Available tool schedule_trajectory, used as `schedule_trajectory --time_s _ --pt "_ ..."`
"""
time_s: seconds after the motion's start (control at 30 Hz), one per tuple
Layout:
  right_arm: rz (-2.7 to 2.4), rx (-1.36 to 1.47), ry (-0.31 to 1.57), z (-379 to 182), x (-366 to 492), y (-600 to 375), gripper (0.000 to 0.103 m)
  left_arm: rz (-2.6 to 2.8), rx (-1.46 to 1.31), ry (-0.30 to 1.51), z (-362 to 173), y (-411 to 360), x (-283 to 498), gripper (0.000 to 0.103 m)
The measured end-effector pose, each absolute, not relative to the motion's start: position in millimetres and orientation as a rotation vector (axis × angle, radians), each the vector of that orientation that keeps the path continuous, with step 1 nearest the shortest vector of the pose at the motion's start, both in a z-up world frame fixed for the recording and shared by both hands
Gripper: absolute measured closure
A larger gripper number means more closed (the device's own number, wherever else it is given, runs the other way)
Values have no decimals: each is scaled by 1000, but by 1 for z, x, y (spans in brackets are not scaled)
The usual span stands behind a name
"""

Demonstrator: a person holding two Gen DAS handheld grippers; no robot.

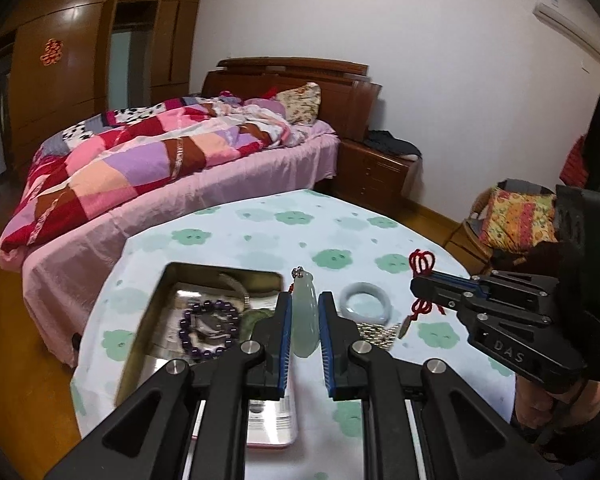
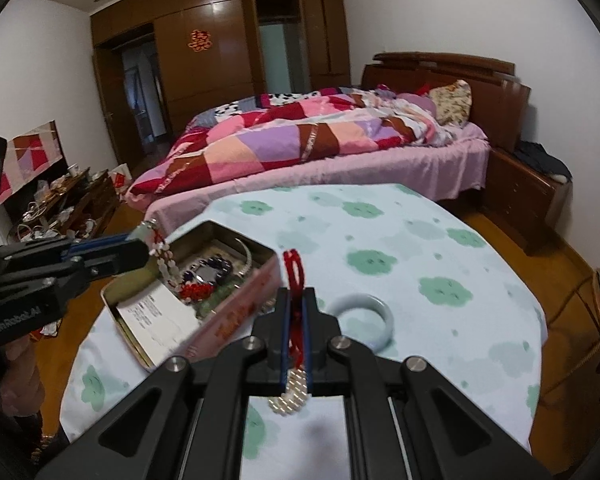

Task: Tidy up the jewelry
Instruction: 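Lift the jade pendant with the left gripper while the right carries the red string toward the tin, then lower the pendant into the tin with the left gripper while the right lowers the red string beside it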

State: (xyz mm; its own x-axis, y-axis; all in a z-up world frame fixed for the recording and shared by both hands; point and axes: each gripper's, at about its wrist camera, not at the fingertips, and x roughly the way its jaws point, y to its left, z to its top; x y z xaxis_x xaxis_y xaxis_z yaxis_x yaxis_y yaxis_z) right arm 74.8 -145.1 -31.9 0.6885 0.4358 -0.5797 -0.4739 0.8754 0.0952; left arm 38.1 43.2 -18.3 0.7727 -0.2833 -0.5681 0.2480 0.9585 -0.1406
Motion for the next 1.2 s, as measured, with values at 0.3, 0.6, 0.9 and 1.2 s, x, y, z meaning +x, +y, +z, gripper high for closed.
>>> schedule_trajectory --time_s 0.3,0.6,0.9,1.2 --pt "588 -104 613 -24 80 -103 96 -202 -89 621 -21 79 43 90" --pt "668 -124 626 -28 80 -66 96 -118 -115 646 -34 108 46 90" --pt "707 -153 666 -42 79 -39 96 -80 -131 669 -47 122 53 90" --pt "720 -175 724 -66 81 -23 96 -67 -149 707 -64 127 58 90"
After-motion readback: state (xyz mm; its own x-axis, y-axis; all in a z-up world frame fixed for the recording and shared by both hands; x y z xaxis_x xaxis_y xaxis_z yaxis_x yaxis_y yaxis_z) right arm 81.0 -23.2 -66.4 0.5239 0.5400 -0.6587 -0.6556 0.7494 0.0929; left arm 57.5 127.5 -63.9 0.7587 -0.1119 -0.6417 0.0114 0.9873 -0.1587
